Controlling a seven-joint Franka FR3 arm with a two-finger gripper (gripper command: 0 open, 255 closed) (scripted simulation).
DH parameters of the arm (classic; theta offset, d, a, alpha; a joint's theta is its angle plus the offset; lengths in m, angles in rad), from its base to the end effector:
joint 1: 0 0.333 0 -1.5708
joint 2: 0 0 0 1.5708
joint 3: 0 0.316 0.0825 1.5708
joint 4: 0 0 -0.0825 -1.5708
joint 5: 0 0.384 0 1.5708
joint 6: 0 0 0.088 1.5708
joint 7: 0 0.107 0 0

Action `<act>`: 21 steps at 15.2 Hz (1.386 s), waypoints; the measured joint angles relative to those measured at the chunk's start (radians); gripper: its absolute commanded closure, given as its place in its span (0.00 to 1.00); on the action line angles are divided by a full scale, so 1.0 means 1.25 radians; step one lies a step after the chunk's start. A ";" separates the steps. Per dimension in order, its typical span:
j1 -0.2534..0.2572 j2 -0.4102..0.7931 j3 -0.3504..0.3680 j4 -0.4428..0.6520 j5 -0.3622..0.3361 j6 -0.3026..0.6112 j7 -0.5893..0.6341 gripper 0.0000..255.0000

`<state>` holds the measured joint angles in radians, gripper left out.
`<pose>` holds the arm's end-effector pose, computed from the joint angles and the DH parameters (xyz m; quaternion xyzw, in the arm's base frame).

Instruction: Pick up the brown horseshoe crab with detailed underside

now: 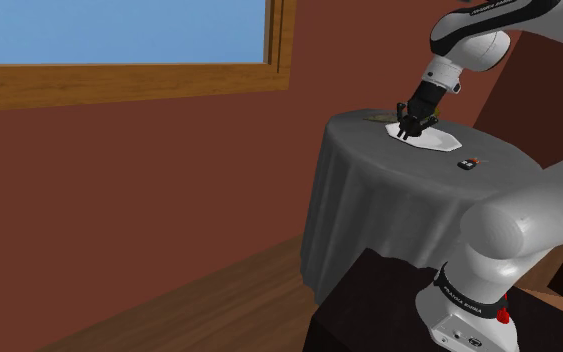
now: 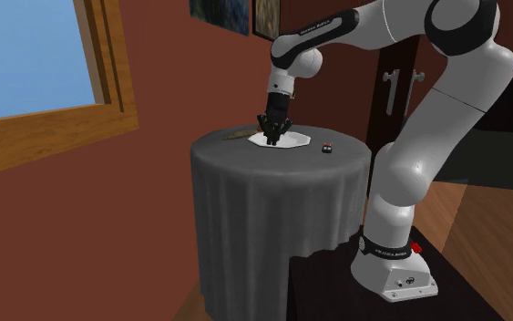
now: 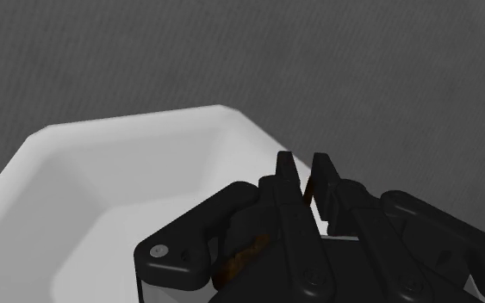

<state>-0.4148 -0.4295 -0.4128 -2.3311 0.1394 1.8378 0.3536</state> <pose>0.2843 -0.3091 0.4826 -0.8198 0.5505 0.0157 0.1567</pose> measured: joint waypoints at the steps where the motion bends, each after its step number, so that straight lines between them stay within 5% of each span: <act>1: 0.000 0.000 0.000 0.000 0.000 0.000 0.000 1.00; 21: 0.005 -0.011 0.013 0.146 -0.001 -0.151 0.040 1.00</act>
